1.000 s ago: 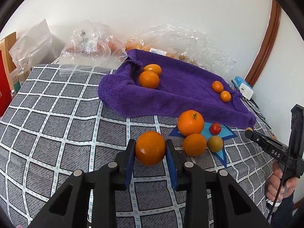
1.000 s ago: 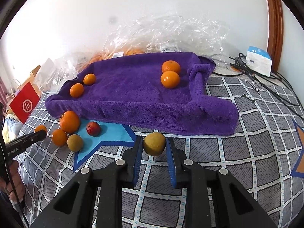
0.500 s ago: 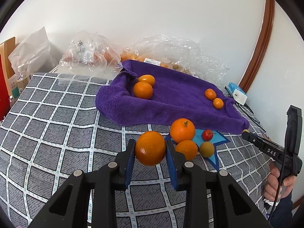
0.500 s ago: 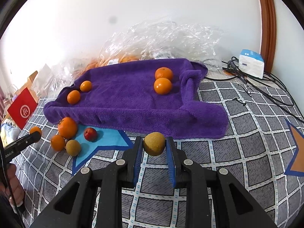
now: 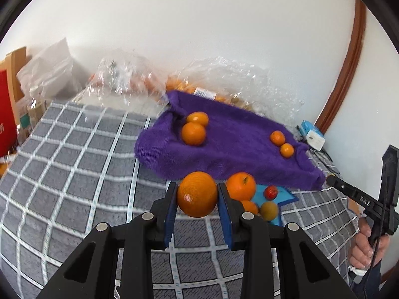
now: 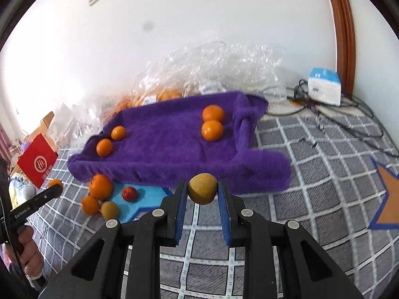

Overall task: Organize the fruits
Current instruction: 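Carry the yellow-green fruit with the right tool while the left tool carries its orange to the towel, then lower and release the yellow-green fruit onto the towel with the right tool while the left tool releases its orange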

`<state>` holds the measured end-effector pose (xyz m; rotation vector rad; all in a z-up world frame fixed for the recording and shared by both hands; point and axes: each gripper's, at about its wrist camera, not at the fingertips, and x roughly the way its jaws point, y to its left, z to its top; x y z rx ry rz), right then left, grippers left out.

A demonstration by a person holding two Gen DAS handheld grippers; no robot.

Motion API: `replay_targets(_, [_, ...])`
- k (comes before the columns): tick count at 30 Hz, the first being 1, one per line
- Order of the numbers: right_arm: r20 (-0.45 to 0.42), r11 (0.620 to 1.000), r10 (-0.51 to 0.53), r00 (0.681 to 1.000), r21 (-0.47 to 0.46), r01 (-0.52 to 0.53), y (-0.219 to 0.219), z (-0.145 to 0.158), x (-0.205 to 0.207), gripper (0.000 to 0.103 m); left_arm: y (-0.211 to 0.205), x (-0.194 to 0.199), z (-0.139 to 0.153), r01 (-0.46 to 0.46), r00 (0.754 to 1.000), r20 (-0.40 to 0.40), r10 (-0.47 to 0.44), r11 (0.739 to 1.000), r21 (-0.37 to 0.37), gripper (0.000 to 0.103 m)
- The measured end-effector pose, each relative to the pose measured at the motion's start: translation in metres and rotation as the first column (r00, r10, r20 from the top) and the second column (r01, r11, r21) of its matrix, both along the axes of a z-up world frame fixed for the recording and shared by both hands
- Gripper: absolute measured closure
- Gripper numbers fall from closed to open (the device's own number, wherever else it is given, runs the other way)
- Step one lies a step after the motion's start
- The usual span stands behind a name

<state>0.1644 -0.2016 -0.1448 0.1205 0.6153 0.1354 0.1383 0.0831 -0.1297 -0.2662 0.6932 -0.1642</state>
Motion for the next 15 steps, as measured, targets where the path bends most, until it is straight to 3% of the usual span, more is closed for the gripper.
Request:
replay_targets(8, [0.063, 1.000, -0.020, 0.998, -0.004, 0.021, -0.003, 0.045, 0.031, 0.078, -0.013, 0.024, 0.058, 0.029, 0.994, 0.102, -0.034, 0.998, 0.056, 0.073])
replay_targets(15, [0.017, 1.000, -0.025, 1.000, -0.012, 0.025, 0.000, 0.041, 0.080, 0.078, -0.030, 0.067, 0.074, 0.006, 0.990, 0.138, -0.015, 0.998, 0.064, 0.073])
